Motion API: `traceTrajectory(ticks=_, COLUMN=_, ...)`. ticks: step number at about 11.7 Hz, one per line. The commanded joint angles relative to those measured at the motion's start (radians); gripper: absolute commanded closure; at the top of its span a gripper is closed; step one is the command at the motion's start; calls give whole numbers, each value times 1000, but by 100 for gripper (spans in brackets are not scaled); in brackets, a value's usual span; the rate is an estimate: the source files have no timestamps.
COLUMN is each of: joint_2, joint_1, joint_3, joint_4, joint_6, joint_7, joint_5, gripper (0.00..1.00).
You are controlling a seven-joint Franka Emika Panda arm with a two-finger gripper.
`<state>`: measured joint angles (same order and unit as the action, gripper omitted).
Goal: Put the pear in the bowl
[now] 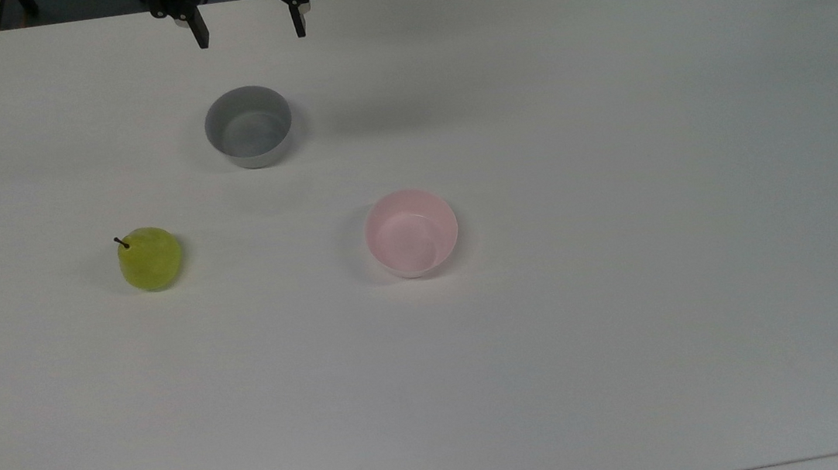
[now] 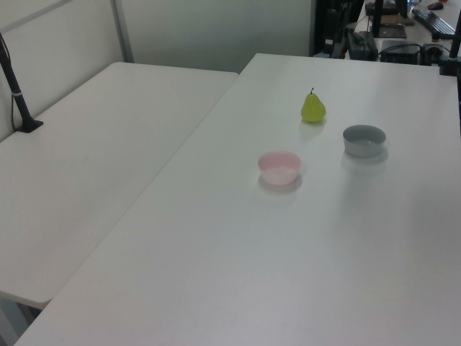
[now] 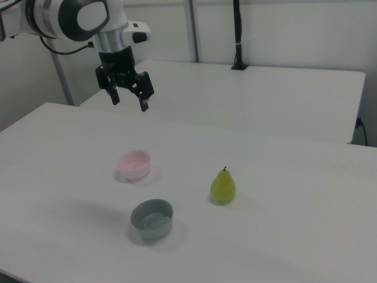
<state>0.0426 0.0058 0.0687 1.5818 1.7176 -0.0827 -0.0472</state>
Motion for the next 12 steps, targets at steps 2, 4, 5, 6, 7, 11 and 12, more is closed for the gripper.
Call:
traceTrajectory(ticks=2, joint_2=-10, joint_1=-4, joint_3=-13, joint_4=26, joint_6=30, joint_7=-17, joint_5=-16, gripper=0)
traceTrajectory(ticks=4, joint_2=-10, joint_1=-4, joint_3=-15, joint_4=24, joint_6=30, joint_7=-17, joint_5=-16, gripper=0)
traceTrajectory(ticks=5, joint_2=-10, joint_1=-4, joint_3=-15, joint_4=24, joint_6=30, joint_7=-17, joint_5=-14, gripper=0)
traceTrajectory(ticks=6, joint_2=-10, joint_1=-4, joint_3=-15, joint_4=24, joint_6=30, joint_7=-17, joint_5=-16, gripper=0)
traceTrajectory(ticks=7, joint_2=-10, joint_1=-4, joint_3=-15, joint_4=24, joint_6=30, joint_7=-17, joint_5=-16, gripper=0)
traceTrajectory(ticks=11, joint_2=-12, joint_1=-18, joint_3=-13, joint_4=20, joint_6=26, joint_7=-32, joint_5=-14, gripper=0)
traceTrajectory(ticks=12, joint_2=-10, joint_1=-18, joint_3=-12, joint_4=20, joint_6=27, joint_7=-55, joint_5=-13, gripper=0)
